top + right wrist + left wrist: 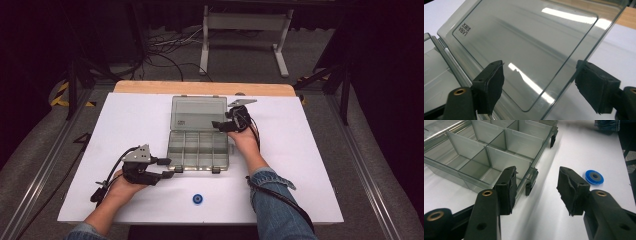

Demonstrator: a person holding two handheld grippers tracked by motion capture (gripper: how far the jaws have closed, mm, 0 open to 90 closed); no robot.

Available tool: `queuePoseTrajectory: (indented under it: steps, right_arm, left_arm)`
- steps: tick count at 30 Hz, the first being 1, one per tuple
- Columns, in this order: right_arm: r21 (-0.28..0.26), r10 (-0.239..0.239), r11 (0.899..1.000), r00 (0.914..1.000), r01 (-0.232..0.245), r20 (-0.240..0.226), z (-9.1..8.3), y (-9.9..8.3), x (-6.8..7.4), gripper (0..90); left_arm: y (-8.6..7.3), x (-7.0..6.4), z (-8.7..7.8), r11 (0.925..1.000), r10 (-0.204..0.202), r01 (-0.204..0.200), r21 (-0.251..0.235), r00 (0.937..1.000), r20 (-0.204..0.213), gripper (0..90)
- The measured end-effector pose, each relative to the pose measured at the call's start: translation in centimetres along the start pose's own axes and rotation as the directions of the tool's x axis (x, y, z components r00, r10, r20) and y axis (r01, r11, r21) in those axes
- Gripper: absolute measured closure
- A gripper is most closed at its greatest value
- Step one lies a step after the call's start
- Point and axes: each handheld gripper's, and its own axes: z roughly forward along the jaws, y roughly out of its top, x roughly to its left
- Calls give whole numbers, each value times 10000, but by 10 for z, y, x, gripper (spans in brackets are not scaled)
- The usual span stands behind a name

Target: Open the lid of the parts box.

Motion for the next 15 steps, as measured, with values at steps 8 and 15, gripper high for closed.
queuePoseTrajectory:
  steps: [8, 15]
  right_arm:
    - [89, 340, 9994, 9993, -339, -125, 2, -3, -4, 218]
    - [127, 451, 9989, 9989, -449, -151, 2, -4, -5, 215]
  left_arm:
    - [0, 0, 0, 10000, -6, 6, 9, 10000, 10, 493]
    - [0, -1, 0, 10000, -72, 72, 0, 10000, 16, 481]
